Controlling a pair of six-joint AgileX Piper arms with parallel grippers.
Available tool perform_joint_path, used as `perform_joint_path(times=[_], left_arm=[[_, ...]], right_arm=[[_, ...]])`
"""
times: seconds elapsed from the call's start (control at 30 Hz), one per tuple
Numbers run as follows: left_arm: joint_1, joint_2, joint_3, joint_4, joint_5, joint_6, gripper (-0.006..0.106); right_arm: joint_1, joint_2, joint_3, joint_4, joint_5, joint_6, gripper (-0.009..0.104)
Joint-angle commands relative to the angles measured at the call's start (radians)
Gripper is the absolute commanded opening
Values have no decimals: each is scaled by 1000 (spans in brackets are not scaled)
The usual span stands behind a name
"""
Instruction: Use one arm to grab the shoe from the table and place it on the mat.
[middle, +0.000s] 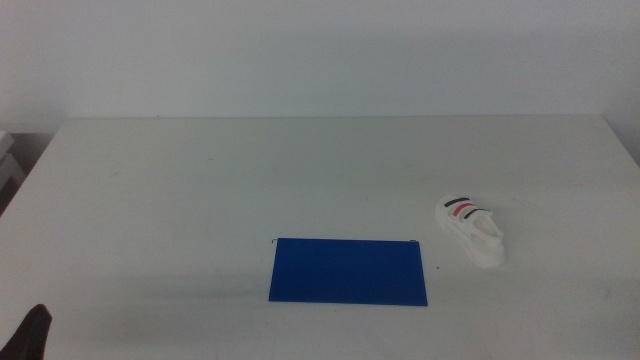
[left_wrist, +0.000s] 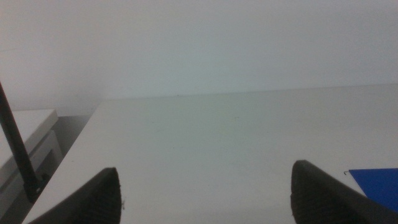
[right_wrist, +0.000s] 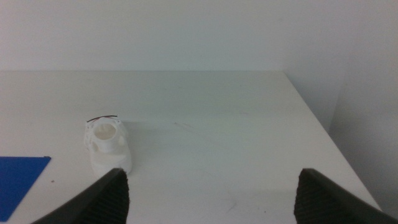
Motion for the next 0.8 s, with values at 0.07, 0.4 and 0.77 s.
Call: perform_joint_path(times=[0.07, 0.4, 0.77], left_arm=[[-5, -13, 7, -10, -82, -5, 94], [-5, -13, 7, -10, -82, -5, 94], [-5, -13, 7, -10, -82, -5, 94]], right_arm=[[-1, 28, -43, 4, -61, 43, 92], [3, 389, -338, -67, -26, 173, 92], [272, 869, -807, -113, 283, 110, 92]])
